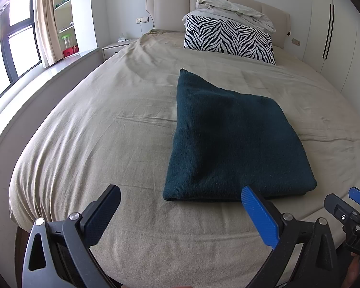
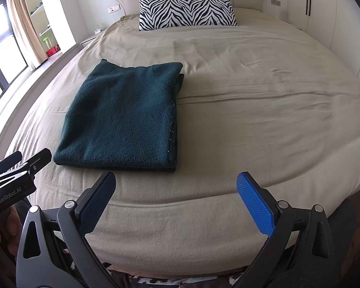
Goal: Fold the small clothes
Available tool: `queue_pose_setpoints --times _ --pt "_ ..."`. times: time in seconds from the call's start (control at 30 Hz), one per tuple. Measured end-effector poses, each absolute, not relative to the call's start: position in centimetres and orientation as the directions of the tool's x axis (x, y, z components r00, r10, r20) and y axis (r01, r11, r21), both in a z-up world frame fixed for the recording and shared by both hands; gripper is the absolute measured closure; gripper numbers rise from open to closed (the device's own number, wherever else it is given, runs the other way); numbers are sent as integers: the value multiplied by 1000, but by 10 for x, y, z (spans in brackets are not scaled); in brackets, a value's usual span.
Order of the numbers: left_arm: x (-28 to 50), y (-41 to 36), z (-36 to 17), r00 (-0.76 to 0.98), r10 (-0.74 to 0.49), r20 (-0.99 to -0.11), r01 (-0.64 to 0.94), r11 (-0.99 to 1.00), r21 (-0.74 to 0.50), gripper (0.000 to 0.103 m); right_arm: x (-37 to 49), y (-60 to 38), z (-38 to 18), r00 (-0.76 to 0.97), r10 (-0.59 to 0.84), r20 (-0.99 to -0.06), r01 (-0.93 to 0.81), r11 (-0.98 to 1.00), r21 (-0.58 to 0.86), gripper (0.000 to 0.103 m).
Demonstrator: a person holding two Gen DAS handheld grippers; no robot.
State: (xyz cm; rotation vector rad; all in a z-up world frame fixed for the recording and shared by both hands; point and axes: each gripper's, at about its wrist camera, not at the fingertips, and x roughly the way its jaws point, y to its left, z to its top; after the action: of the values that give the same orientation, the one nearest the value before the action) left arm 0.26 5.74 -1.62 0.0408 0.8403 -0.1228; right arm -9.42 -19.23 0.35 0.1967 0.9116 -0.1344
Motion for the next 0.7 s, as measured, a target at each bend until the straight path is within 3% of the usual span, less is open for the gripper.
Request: queue_pose_setpoints --times 0.7 --pt "0 63 -19 661 -94 -744 134 991 -6 0 -97 -192 2 602 -30 -798 197 974 113 0"
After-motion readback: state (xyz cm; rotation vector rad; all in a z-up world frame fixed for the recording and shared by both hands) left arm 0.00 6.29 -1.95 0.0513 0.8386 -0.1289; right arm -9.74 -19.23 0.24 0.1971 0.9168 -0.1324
